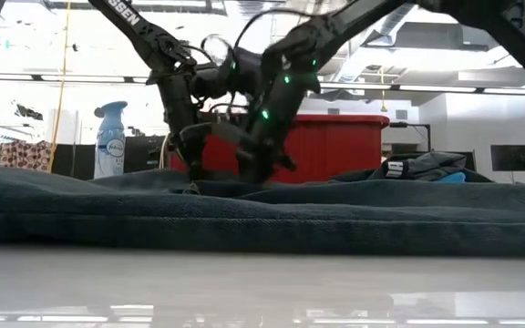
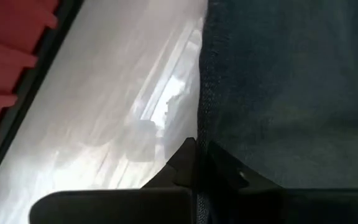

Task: Fold laundry
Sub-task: Fold the blue pants

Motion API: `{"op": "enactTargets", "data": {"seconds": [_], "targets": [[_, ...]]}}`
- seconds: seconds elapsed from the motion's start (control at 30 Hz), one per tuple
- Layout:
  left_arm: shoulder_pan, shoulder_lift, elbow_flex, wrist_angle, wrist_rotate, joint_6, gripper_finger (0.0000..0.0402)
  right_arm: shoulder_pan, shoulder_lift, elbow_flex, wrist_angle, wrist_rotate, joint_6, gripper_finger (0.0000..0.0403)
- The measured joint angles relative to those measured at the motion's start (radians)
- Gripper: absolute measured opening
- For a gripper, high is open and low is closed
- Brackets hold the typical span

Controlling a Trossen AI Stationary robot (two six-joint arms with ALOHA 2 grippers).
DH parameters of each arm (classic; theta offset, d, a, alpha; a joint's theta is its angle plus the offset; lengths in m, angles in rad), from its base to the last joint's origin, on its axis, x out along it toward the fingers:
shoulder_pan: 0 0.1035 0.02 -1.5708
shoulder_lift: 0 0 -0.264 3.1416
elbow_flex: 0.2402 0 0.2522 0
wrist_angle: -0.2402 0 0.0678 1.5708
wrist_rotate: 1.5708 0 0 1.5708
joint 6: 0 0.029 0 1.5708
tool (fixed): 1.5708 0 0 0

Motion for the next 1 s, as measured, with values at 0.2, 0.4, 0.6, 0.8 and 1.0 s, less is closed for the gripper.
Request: {"op": "enactTargets", "data": {"seconds": [0.2,0.4,0.6,0.8,1.0], "targets": [[0.000,-0.017,0.042,-0.091,-0.008,0.006,0.0013,0.020,0.036,0.004,0.008,-0.009,-0.007,0.0019],[-0.002,-0.075,0.065,-0.136,-0.088,0.007,0.0011,0.027,0.036,0.002,0.030,-0.009,-0.010,0.0020],[0.001,-0.141,0.084,-0.182,-0.157,0.005,0.0004,0.026,0.036,0.001,0.032,-0.024,-0.009,0.0020],[0.003,-0.188,0.087,-0.217,-0.048,0.063,0.0023,0.024,0.020,0.000,0.029,-0.045,-0.004,0.0036],[0.001,-0.190,0.087,-0.220,-0.039,0.182,0.0067,0.022,0.020,-0.001,0.023,-0.092,0.001,0.0044]]}}
